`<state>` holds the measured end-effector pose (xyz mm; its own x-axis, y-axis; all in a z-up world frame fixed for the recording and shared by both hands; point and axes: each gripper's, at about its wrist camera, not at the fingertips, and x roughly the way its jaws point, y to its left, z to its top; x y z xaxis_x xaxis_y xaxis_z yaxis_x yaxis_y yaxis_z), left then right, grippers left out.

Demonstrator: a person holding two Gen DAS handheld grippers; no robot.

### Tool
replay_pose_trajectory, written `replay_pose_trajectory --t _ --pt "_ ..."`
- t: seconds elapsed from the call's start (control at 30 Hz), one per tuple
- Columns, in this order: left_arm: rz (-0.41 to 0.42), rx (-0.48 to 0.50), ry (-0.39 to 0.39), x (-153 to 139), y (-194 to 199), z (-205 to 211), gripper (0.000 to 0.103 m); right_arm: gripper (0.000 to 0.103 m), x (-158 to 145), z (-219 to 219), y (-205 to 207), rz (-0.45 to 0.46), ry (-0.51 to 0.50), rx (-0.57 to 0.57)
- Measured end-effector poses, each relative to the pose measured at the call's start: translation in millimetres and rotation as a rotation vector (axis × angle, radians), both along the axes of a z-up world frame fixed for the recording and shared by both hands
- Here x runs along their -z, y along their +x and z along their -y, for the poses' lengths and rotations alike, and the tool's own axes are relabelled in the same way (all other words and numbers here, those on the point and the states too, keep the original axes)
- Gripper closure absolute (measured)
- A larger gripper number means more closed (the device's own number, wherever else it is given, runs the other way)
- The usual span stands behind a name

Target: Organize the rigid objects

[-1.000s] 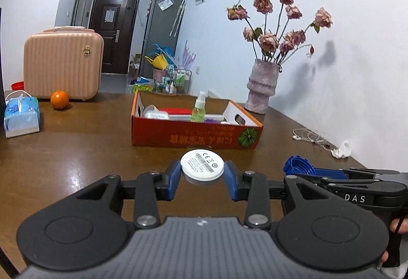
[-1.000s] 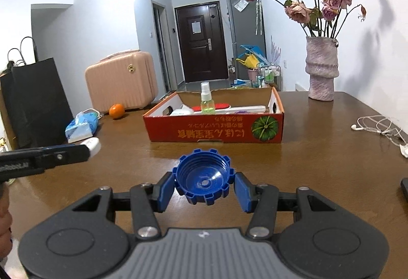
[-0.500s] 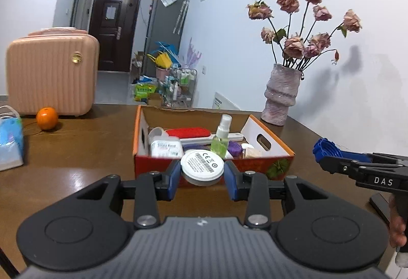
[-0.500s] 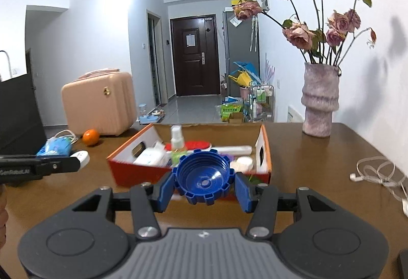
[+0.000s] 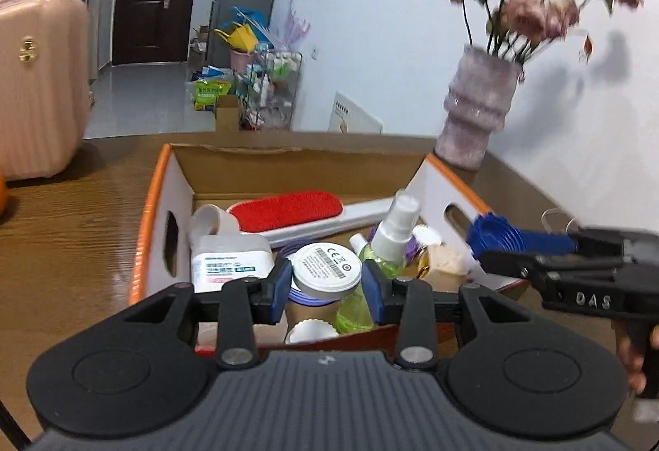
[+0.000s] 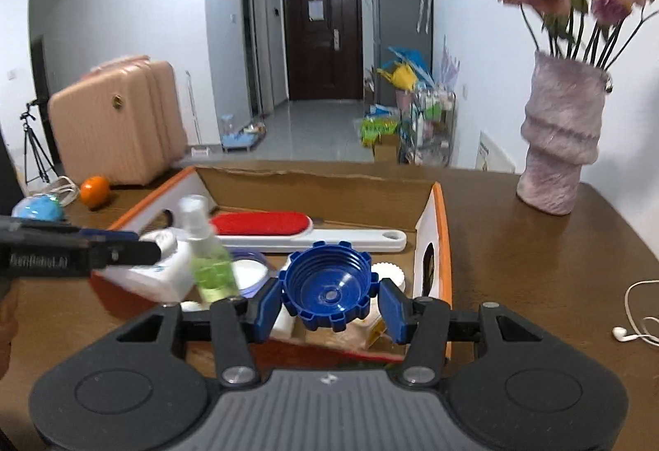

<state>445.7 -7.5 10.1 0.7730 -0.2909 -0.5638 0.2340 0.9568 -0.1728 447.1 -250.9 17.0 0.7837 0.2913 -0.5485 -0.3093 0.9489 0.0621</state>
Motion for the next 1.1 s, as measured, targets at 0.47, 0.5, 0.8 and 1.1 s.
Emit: replay_pose_trajectory --t 0.47,0.5,0.8,1.1 --pt "0.070 -0.082 0.045 -5.7 -1.2 -11.3 0.045 0.049 12.0 5.9 25.4 0.004 0.037 0.043" --pt "0.083 -0.096 0.056 -8.6 -6.3 -13.1 0.042 0.049 7.4 10.6 22.1 0.012 0.045 0.056" --pt "0.165 -0.225 0.103 -33.0 -86.3 -29.2 0.029 0.048 -20.1 19.5 -39.9 0.061 0.049 0.049" --pt "0.269 -0.246 0.085 -56.6 -195.4 -30.8 0.020 0.044 -43.1 12.3 -144.1 0.161 0.061 0.070"
